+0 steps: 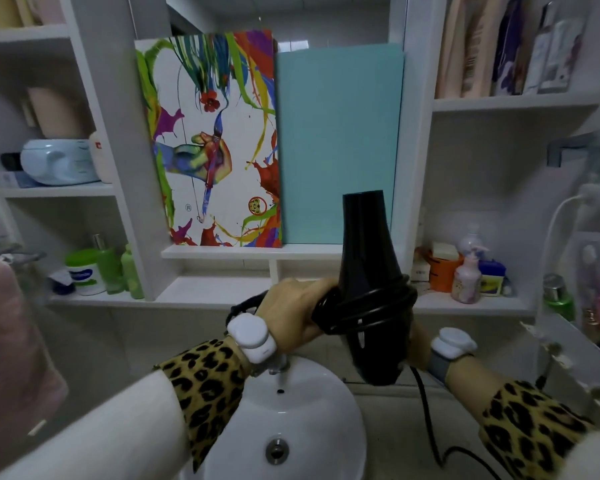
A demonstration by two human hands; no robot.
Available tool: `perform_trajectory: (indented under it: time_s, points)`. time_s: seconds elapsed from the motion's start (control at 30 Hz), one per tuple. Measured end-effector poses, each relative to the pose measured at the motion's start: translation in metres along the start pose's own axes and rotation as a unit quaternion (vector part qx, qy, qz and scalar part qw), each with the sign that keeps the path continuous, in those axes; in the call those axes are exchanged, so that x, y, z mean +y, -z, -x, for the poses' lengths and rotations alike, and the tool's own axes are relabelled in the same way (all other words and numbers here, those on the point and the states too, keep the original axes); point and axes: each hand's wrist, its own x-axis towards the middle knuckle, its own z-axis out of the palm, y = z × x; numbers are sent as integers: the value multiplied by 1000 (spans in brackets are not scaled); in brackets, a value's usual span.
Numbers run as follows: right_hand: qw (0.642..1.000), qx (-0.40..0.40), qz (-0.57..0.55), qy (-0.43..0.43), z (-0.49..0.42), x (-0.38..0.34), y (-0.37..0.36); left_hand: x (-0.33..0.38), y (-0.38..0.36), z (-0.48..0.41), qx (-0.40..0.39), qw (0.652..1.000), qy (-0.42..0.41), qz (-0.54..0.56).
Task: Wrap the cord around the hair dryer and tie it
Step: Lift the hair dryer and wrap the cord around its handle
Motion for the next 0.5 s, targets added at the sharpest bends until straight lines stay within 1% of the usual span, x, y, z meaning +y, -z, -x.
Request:
perform_trajectory:
  time_s: [0.03, 0.07, 0.1, 0.13, 0.17, 0.23, 0.27, 0.3, 0.37, 0.43, 0.5]
  points:
    - [999, -21, -34, 3, 3, 3, -7, 2, -5, -1, 2, 1000, 26, 18]
    - [997, -10, -82, -3, 3, 3, -12, 3, -7, -3, 4, 998, 48, 28]
    - [996, -15, -92, 5, 3, 2, -15, 3, -11, -6, 7, 997, 68, 35]
    - [992, -19, -128, -1, 4, -1, -15, 3, -16, -10, 11, 995, 88, 41]
    - [992, -21, -127, -7, 4, -4, -17, 3, -19, -12, 15, 993, 112, 44]
    - [993, -57, -104, 13, 17, -13, -27, 5, -27, -19, 25, 985, 160, 53]
    - [989, -92, -118, 11, 22, -15, -30, 5, -31, -22, 25, 981, 185, 58]
    - [974, -128, -184, -10, 24, -14, -35, 6, -35, -24, 20, 976, 208, 57]
    - [946, -180, -269, -21, 28, -16, -38, 5, -41, -27, 5, 971, 236, 49]
    - [952, -168, -256, -19, 28, -11, -37, 2, -42, -27, -17, 969, 242, 51]
    - [979, -86, -184, -15, 26, -2, -35, -4, -40, -23, -32, 970, 241, 21]
